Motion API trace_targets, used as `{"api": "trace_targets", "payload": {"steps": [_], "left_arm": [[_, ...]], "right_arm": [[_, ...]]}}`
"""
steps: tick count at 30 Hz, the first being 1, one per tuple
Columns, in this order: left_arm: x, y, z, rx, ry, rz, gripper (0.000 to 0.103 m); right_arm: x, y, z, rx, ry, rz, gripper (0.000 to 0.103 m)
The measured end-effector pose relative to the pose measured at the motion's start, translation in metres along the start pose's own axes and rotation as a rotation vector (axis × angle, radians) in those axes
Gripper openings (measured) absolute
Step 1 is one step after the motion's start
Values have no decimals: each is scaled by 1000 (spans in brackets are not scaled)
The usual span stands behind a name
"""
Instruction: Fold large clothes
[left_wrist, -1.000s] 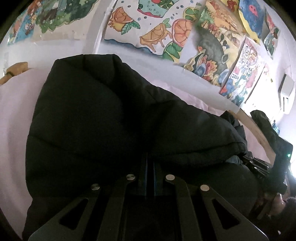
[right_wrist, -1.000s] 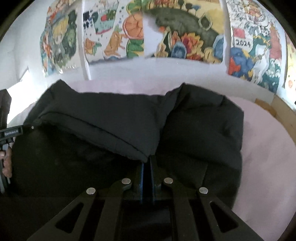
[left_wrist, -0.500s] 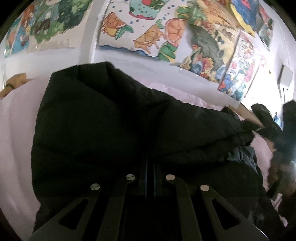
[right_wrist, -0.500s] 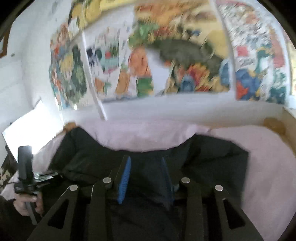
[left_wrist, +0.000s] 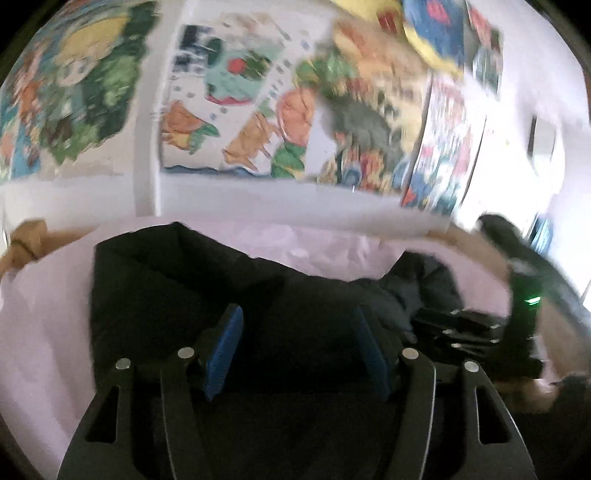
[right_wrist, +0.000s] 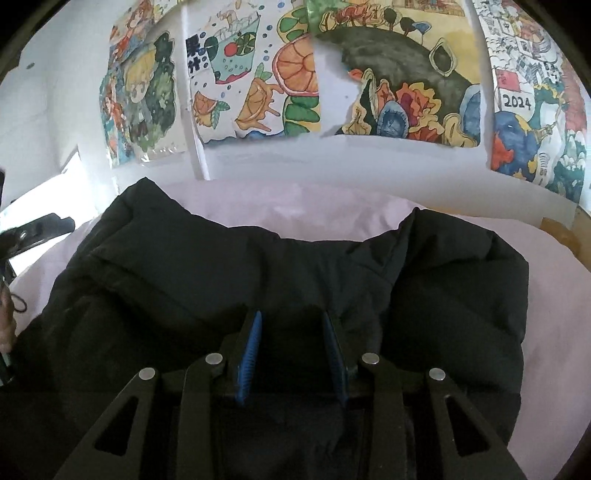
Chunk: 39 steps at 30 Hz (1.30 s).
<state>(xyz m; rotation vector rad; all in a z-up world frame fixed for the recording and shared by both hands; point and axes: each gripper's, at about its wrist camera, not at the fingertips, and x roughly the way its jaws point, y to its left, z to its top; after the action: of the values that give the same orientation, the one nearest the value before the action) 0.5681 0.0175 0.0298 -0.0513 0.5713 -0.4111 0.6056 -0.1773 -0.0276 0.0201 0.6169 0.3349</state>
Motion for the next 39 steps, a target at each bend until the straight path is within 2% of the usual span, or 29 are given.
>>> {"api": "trace_targets", "payload": {"steps": [4,6,7,9,14,20,27,32,35,39], "left_arm": [[49,-8,-7,76,113,118,57],[58,1,-16,44,105,99,59],[62,7,-21,20,91,93,65],[69,14,-28,15,89,82,65],[87,13,-36,66,113,120,66],[108,29,-45,36,113,98,66],[119,30,-51,51,104,118,66],[107,25,-48,56,85,108,67],[97,17,-46,70,57,151,74],[80,5,-43,86,28,248,84]], "right_arm": [[3,-2,-1,13,-1,4,33],[7,-3,-2,12,5,0,33],[10,-3,-3,7,11,-3,33],[17,-5,-4,6,25,0,33],[41,-6,-7,-10,78,-1,34],[73,-5,-9,-54,116,-31,34],[93,-9,-13,-55,108,-38,34],[78,-8,-15,-44,71,-31,34],[67,-6,-13,-38,48,-31,36],[52,-5,-10,-17,23,-35,41]]}}
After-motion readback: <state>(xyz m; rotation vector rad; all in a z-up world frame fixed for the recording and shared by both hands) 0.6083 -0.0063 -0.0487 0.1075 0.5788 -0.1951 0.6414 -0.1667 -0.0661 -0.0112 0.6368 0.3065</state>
